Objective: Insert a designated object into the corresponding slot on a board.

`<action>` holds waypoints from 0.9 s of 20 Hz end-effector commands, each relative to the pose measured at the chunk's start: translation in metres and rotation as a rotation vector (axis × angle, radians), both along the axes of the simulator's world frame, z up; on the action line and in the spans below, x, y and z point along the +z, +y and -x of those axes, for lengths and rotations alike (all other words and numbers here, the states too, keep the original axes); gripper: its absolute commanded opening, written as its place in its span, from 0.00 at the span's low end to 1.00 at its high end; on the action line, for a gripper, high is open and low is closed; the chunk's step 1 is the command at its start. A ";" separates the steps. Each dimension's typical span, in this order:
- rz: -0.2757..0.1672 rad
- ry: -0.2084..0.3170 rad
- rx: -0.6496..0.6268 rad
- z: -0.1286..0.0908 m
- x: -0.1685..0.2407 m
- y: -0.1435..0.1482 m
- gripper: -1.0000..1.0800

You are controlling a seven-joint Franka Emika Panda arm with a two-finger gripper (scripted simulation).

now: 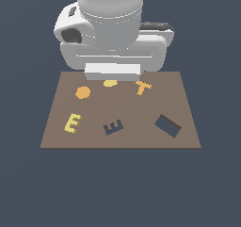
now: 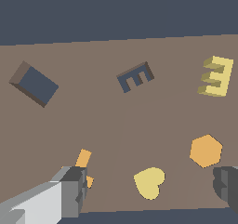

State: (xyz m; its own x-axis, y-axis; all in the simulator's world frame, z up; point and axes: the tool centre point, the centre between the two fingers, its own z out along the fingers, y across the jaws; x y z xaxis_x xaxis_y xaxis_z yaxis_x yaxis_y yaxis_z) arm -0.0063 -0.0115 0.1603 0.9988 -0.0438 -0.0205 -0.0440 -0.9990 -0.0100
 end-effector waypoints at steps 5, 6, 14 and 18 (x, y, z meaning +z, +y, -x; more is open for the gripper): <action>0.001 0.000 -0.005 -0.002 -0.003 -0.003 0.96; 0.001 -0.001 -0.008 -0.004 -0.004 -0.005 0.96; 0.005 -0.005 -0.051 -0.023 -0.030 -0.034 0.96; 0.007 -0.008 -0.085 -0.038 -0.049 -0.058 0.96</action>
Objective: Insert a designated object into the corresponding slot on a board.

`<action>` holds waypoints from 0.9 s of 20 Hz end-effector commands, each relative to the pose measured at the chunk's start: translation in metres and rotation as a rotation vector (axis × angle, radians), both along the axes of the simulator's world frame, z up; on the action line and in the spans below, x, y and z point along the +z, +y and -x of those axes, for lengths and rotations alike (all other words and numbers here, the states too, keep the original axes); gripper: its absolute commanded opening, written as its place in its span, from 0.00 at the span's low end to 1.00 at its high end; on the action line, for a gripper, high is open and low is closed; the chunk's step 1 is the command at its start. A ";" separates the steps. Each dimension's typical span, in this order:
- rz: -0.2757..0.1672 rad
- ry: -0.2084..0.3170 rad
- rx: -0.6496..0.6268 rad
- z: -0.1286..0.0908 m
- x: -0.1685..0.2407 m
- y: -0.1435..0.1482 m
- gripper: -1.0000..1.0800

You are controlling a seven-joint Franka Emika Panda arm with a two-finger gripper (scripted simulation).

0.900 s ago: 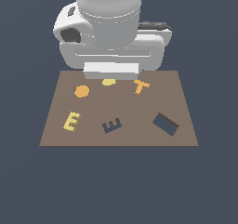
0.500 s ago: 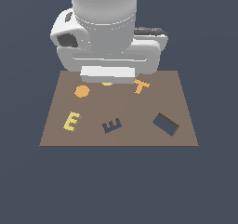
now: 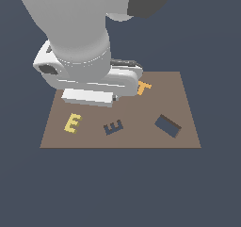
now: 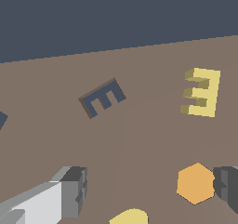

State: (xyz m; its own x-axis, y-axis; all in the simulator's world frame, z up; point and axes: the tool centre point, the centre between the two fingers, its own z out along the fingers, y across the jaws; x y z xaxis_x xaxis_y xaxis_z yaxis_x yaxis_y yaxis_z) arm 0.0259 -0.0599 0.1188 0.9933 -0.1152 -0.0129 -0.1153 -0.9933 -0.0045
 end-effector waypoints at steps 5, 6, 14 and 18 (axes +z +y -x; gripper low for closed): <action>0.004 -0.006 -0.062 -0.025 -0.035 -0.043 0.96; 0.005 -0.006 -0.070 -0.028 -0.039 -0.049 0.96; 0.006 -0.011 -0.115 -0.045 -0.063 -0.081 0.96; 0.007 -0.012 -0.125 -0.049 -0.068 -0.088 0.96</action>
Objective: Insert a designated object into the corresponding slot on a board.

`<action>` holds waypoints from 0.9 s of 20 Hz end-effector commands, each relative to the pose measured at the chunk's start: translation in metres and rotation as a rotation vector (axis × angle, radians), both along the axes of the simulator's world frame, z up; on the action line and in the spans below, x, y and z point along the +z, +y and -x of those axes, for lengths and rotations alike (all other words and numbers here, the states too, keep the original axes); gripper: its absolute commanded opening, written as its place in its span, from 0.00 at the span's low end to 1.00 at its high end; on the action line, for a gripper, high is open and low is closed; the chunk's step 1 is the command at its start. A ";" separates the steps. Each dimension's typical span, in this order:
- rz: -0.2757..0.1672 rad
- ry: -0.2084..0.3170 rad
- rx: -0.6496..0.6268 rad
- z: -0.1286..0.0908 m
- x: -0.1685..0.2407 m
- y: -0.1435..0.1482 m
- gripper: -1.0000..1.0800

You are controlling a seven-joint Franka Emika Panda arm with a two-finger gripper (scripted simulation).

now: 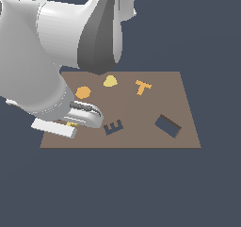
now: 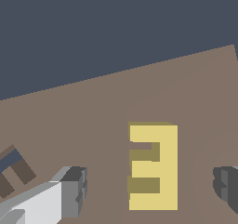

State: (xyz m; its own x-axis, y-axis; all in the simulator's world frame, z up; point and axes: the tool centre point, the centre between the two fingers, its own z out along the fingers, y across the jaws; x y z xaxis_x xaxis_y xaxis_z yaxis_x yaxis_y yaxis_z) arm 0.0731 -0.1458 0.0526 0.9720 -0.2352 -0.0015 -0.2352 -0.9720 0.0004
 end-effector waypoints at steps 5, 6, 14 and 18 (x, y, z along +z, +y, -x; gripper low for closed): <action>0.000 -0.001 -0.005 -0.002 -0.003 -0.004 0.96; 0.000 -0.001 -0.005 -0.002 -0.003 -0.004 0.96; 0.000 -0.001 -0.006 -0.003 -0.022 -0.004 0.96; 0.000 -0.001 -0.006 -0.003 -0.023 -0.004 0.00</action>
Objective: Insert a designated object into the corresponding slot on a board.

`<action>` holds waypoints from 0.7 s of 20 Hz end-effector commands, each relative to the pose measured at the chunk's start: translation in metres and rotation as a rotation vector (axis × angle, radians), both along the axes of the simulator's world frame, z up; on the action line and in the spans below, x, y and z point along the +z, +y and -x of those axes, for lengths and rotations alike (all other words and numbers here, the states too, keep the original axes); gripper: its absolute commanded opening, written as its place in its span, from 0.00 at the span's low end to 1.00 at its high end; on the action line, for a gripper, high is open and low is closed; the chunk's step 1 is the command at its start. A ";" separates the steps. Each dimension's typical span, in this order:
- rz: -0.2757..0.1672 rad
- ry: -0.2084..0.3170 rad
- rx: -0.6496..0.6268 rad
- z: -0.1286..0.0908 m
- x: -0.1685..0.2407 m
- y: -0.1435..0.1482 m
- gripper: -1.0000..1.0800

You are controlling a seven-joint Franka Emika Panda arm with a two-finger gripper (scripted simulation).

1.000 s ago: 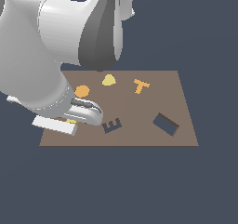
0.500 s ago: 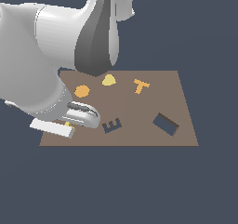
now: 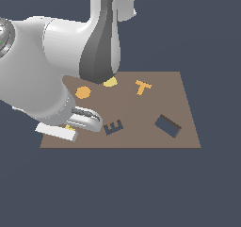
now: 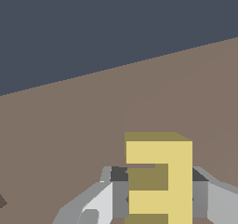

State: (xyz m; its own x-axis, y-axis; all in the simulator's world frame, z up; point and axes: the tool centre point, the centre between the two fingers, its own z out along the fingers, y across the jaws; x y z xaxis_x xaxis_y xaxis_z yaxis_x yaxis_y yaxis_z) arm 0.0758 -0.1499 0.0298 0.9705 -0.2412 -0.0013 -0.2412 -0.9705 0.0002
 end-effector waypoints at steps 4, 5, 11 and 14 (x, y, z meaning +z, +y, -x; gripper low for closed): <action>0.000 -0.001 0.000 0.000 0.000 0.000 0.00; 0.000 -0.001 0.000 0.000 0.000 0.000 0.00; 0.000 -0.001 0.000 -0.001 0.004 0.000 0.00; 0.000 0.000 0.001 0.000 0.003 0.000 0.00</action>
State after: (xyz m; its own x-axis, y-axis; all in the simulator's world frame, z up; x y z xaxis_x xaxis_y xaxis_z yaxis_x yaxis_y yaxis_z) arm 0.0765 -0.1499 0.0334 0.9706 -0.2408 0.0000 -0.2408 -0.9706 0.0000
